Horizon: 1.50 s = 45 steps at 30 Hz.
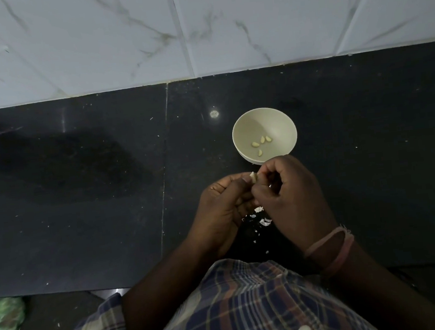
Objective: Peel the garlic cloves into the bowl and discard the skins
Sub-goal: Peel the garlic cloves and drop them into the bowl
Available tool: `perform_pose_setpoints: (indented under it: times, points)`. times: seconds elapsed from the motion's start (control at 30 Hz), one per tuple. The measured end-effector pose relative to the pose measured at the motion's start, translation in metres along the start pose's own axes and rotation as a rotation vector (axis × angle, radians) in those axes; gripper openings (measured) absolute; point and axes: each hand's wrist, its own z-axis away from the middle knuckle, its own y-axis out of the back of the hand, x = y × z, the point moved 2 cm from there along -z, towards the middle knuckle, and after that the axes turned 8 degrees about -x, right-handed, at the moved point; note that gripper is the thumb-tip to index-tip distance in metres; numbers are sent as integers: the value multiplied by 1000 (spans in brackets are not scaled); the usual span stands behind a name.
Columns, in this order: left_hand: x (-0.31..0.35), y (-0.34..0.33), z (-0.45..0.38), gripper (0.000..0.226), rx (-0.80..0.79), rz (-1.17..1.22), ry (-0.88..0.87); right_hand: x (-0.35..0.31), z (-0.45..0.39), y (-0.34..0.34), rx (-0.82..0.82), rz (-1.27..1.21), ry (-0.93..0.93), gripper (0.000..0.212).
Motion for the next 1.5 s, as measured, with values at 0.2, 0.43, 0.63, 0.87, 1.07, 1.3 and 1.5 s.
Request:
perform_pose_setpoints:
  times: [0.2, 0.43, 0.63, 0.87, 1.07, 1.3, 1.5]
  points:
    - [0, -2, 1, 21, -1, 64, 17, 4, -2, 5, 91, -109, -80, 8]
    - [0, 2, 1, 12, 19, 94, 8, 10, 1, 6, 80, -206, -131, 24]
    - [1, 3, 2, 12, 40, 113, -25, 8, 1, 3, 67, -186, -148, 10]
    - [0, 6, 0, 17, 52, 97, -71, 7, 1, -2, 37, -257, -172, 13]
    - [-1, 5, -3, 16, 54, 85, -87, 4, -1, -3, 4, -306, -177, 6]
    - [1, 5, -4, 15, 20, 50, -115, 4, -3, -4, -16, -319, -222, 4]
    - [2, 4, -5, 14, 16, 36, -98, 3, -6, -2, -59, -365, -235, 7]
